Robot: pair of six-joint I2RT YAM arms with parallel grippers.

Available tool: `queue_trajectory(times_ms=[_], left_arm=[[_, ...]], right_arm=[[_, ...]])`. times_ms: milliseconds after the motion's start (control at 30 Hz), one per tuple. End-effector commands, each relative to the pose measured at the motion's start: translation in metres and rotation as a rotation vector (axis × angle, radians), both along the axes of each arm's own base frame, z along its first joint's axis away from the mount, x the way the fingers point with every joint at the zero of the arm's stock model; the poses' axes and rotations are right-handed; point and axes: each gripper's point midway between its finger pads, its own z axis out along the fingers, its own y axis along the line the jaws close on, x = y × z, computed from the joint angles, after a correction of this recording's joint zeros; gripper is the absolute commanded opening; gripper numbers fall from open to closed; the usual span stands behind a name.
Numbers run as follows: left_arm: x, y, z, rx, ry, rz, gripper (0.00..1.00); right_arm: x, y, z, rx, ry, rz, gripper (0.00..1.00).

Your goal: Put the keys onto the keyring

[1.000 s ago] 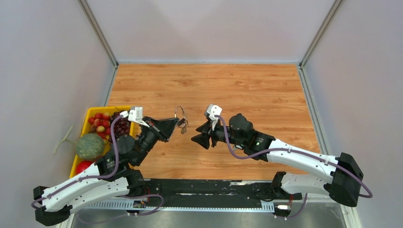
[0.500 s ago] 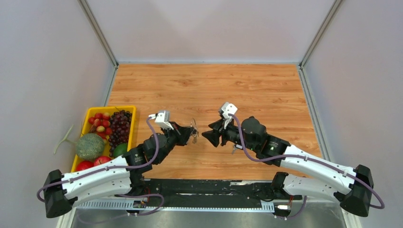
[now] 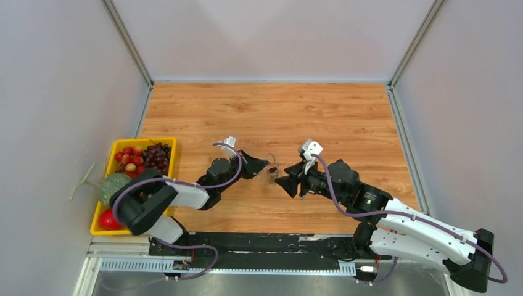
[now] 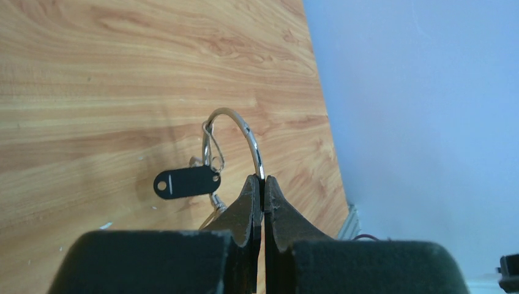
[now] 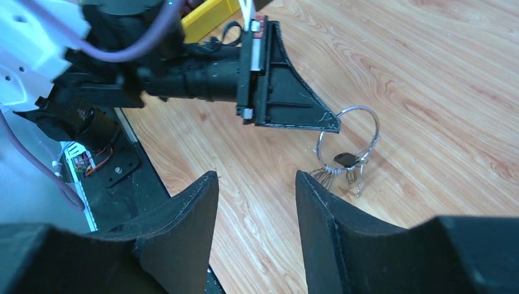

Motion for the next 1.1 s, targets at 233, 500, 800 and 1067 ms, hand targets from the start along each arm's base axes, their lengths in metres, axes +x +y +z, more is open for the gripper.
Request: queue_trajectory(times_ms=[233,500,800,1067], left_arm=[[0.016,-0.009,-0.019,-0.364,0.114,-0.188,0.00],[0.021,0.008,-0.040,-0.337,0.170,-0.150,0.09],[0.017,0.013,-0.024,-0.352,0.136,-0.175,0.51],[0.007,0.010,0.011,-0.395,0.071,-0.237,0.58]], right_arm=[[0.000,-0.007,-0.023,-0.068,0.058,-0.037,0.53],[0.003,-0.004,-0.049,-0.119,0.134,-0.069,0.54],[0.013,-0.006,-0.083,-0.193,0.206,-0.151,0.58],[0.019,-0.007,-0.113,-0.251,0.282,-0.223,0.59]])
